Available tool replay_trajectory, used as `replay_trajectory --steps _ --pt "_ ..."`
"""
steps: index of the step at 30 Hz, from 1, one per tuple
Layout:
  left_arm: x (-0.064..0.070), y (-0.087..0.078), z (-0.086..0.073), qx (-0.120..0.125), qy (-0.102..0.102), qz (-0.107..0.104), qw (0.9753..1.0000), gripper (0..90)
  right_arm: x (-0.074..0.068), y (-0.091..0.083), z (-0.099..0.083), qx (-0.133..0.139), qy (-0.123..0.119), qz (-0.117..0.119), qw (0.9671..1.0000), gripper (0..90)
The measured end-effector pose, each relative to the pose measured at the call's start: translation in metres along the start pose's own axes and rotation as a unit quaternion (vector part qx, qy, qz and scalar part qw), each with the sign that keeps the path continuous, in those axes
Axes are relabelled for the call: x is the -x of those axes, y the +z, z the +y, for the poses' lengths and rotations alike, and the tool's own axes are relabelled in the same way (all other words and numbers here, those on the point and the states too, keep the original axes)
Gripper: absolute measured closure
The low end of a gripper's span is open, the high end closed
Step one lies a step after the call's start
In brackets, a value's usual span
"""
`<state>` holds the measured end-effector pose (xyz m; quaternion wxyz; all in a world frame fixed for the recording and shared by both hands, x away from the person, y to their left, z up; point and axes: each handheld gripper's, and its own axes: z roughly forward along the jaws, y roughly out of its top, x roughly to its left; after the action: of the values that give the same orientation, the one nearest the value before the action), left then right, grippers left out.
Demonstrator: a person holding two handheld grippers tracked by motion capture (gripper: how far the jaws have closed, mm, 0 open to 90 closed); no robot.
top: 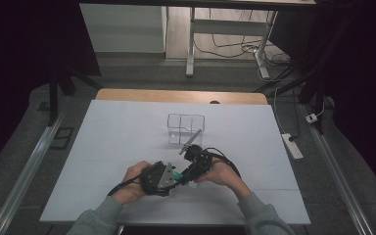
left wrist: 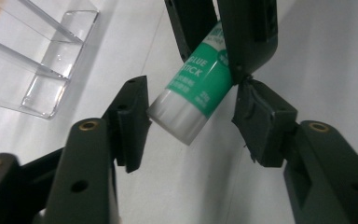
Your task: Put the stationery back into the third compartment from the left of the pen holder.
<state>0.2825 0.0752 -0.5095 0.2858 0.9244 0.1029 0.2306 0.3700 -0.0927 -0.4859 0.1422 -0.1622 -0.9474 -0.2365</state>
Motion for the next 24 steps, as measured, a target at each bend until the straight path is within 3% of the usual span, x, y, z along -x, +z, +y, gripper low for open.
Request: replay_trajectory --steps 10,15,19,24 --pt "0.005 0.005 0.001 -0.023 0.028 -0.003 0.9994 54.3 -0.001 0.001 0.0 -0.007 -0.001 0.019 0.9998 65.5" --pt "0.004 0.006 -0.001 -0.036 0.04 -0.02 0.9984 61.0 -0.001 -0.001 0.0 0.0 -0.001 0.021 0.9998 65.5" --pt "0.002 0.004 -0.003 -0.021 0.022 -0.037 0.9989 64.9 -0.002 -0.007 -0.001 0.03 -0.007 0.021 0.9993 64.7" --pt "-0.003 0.003 -0.008 -0.015 -0.002 -0.031 0.9994 65.3 -0.001 -0.021 -0.004 0.095 0.004 0.013 0.9954 56.3"
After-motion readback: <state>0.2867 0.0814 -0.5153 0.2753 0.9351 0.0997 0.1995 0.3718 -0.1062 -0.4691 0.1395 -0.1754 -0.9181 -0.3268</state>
